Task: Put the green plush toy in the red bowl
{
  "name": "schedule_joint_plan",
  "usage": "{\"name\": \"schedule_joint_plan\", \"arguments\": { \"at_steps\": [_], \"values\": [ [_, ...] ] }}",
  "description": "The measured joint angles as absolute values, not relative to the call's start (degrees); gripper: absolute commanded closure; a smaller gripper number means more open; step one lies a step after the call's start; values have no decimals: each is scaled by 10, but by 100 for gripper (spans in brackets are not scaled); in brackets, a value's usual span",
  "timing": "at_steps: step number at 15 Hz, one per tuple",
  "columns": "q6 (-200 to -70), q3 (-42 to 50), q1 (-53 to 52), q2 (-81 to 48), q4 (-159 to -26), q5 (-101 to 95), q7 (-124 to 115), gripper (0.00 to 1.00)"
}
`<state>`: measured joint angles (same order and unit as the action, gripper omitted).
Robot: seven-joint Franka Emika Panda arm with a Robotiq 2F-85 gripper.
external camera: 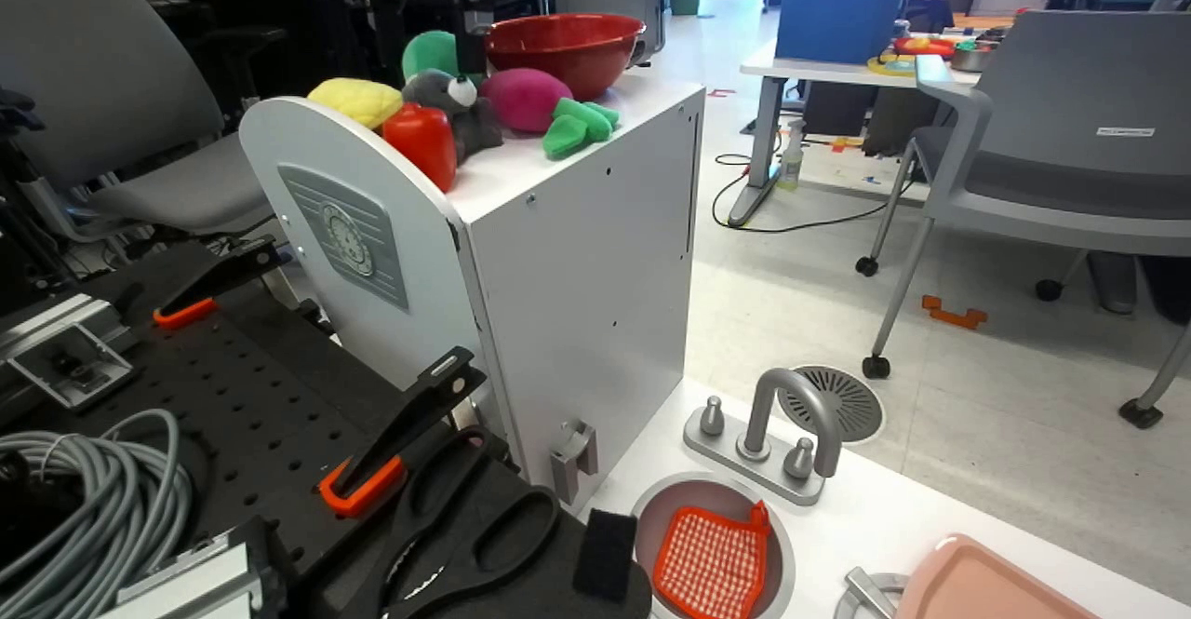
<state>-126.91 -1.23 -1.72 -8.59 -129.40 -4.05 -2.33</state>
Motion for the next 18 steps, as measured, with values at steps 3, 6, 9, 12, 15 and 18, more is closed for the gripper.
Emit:
{"name": "schedule_joint_plan", "arguments": {
  "at_steps": [3, 6, 9, 12, 15, 18],
  "values": [
    [-1269, -12, -17, -86, -1294, -40, -23, 0],
    [-1269, -12, -17, -86, -1292, -40, -23, 0],
    [-1269, -11, -17, -86, -1289, -47, -27, 0],
    [-1271, -9, -17, -86, -1283, -62, -29, 0],
    [-1272, -8, -17, -86, -1277, -77, -29, 0],
    [-1272, -7, -17, -86, -1275, -81, -28, 0]
  ]
}}
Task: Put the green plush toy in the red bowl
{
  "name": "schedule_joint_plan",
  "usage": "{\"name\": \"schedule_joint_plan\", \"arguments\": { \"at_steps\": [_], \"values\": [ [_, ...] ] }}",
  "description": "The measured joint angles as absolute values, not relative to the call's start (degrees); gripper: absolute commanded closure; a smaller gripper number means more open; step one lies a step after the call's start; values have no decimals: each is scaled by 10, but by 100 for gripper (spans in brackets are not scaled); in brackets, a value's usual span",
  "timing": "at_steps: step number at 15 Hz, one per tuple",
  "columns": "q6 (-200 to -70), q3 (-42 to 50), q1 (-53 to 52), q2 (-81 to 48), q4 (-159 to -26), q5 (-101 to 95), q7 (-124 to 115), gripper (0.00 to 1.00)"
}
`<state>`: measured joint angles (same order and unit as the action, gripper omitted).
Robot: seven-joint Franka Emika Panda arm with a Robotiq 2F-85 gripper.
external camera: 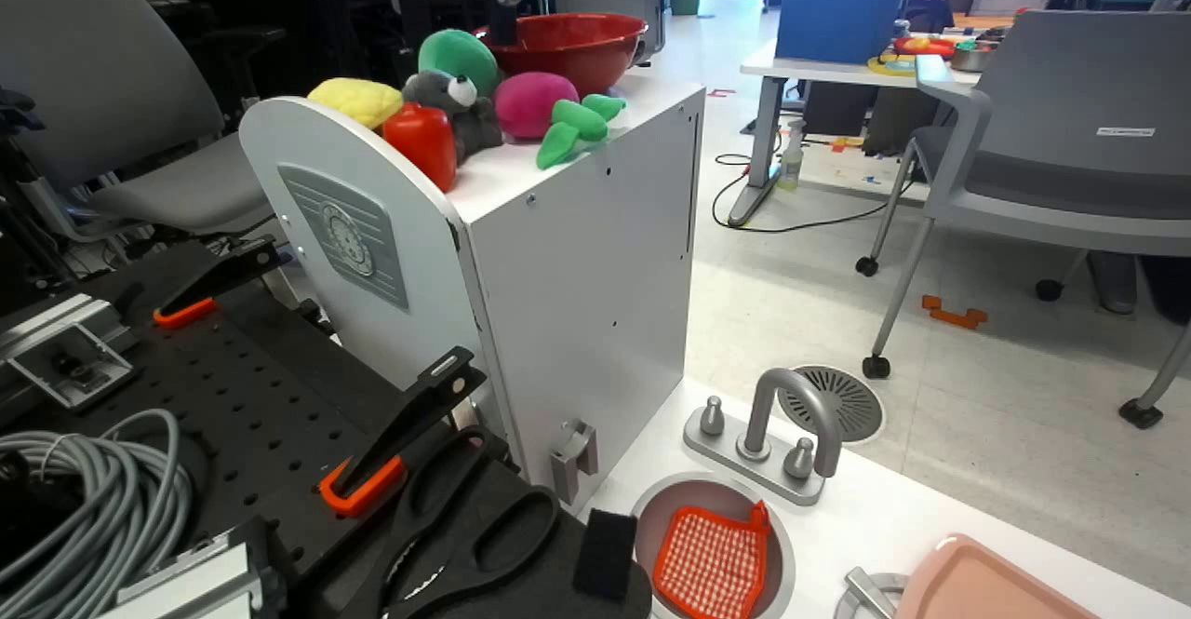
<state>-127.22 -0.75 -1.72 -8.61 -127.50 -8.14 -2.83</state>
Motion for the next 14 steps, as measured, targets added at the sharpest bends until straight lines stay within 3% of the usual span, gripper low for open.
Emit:
{"name": "schedule_joint_plan", "arguments": {
  "at_steps": [14],
  "values": [
    [-1272, -7, -17, -86, -1275, -81, -14, 0]
  ]
}}
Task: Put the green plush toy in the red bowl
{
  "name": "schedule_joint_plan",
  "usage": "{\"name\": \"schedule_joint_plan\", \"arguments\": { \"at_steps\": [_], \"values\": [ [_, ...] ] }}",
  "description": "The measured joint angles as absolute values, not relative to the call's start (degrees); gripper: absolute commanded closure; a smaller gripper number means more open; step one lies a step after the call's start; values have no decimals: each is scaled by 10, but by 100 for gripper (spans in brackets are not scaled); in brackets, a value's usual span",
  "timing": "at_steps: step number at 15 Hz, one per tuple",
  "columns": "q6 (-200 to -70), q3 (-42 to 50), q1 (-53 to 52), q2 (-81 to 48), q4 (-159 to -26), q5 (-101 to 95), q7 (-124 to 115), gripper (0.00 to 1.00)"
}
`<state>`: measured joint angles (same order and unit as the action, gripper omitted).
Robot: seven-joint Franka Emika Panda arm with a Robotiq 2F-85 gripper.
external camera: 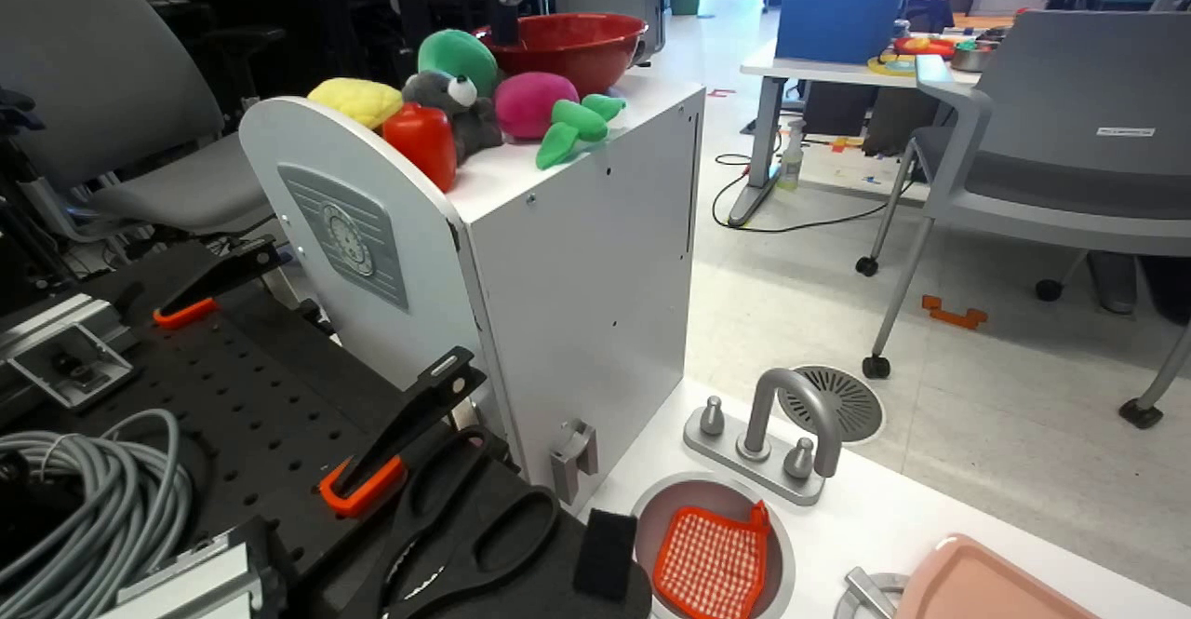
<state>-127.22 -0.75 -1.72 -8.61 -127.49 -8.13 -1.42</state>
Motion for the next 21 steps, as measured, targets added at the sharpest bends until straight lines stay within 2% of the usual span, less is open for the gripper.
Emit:
{"name": "schedule_joint_plan", "arguments": {
  "at_steps": [1, 3, 4, 9, 13, 21],
  "values": [
    [-1272, -7, -17, -86, -1275, -81, -13, 1],
    [-1272, -7, -17, -86, -1275, -81, -8, 19],
    [-1272, -7, -17, -86, -1275, -80, -5, 35],
    [-1272, -7, -17, -86, -1275, -79, 7, 73],
    [-1272, -7, -17, -86, -1275, -78, 15, 99],
    [-1272, -7, -16, -86, -1275, -75, 35, 97]
  ]
}}
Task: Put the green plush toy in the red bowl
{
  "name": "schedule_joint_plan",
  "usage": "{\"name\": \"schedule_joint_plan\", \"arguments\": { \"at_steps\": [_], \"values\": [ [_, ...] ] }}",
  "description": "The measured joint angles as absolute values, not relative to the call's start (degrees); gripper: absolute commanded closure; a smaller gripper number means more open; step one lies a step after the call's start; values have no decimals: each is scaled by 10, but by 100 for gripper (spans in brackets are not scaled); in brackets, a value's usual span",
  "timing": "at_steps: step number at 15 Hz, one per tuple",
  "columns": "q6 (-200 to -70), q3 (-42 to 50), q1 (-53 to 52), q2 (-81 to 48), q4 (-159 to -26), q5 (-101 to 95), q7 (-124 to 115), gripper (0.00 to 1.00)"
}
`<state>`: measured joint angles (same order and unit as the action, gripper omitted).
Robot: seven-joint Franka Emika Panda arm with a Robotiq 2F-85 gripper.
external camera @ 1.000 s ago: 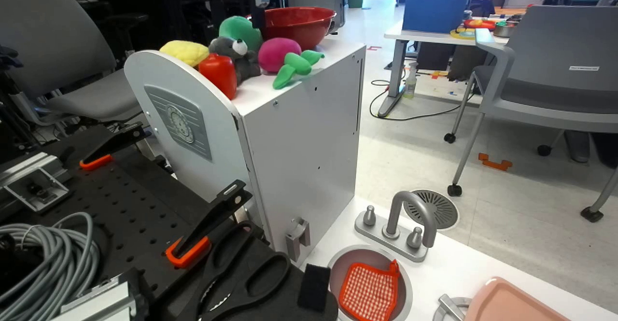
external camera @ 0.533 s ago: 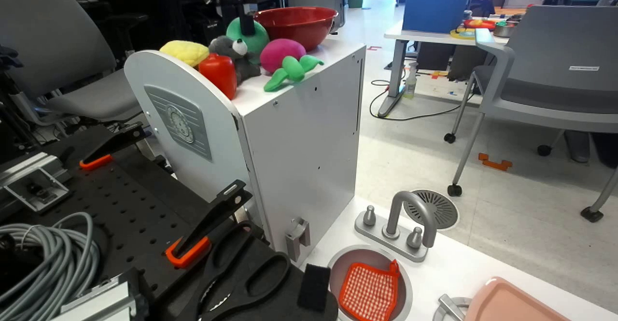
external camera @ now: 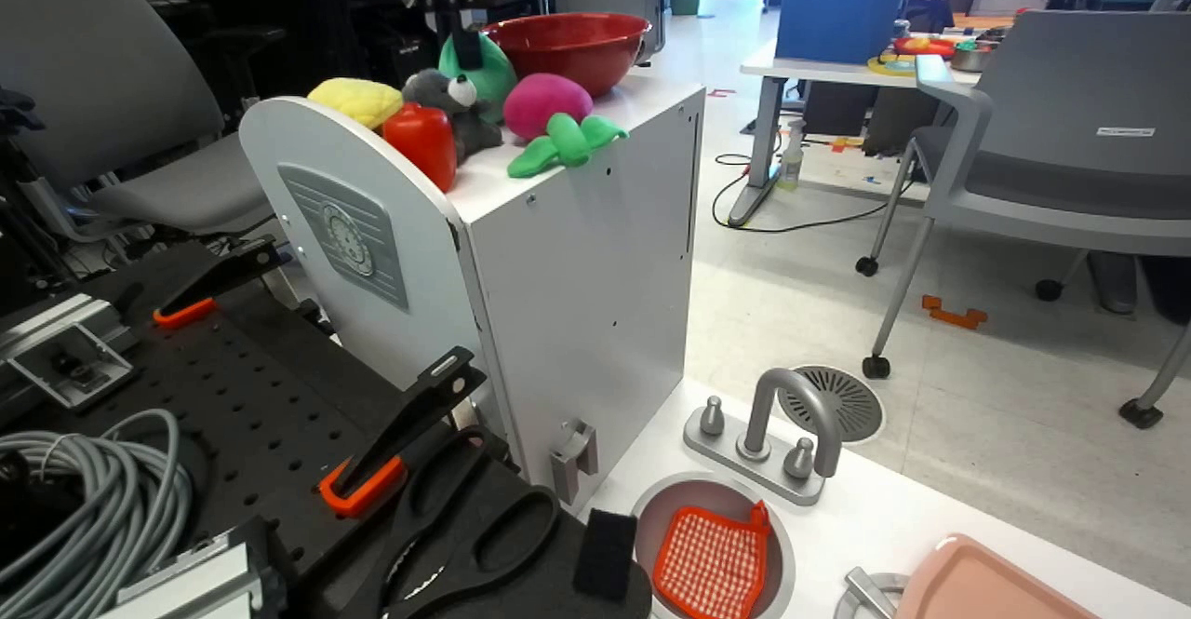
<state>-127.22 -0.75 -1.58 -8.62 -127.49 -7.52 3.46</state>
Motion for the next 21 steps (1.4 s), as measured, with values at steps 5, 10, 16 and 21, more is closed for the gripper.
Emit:
{"name": "schedule_joint_plan", "arguments": {
  "at_steps": [5, 10, 16, 21],
  "values": [
    [-1272, -8, -16, -85, -1275, -75, 43, 97],
    [-1272, -9, -17, -80, -1275, -76, 43, 97],
    [-1272, -10, -17, -77, -1275, -76, 53, 97],
    [-1272, -10, -17, -77, -1275, -76, 64, 97]
  ]
}}
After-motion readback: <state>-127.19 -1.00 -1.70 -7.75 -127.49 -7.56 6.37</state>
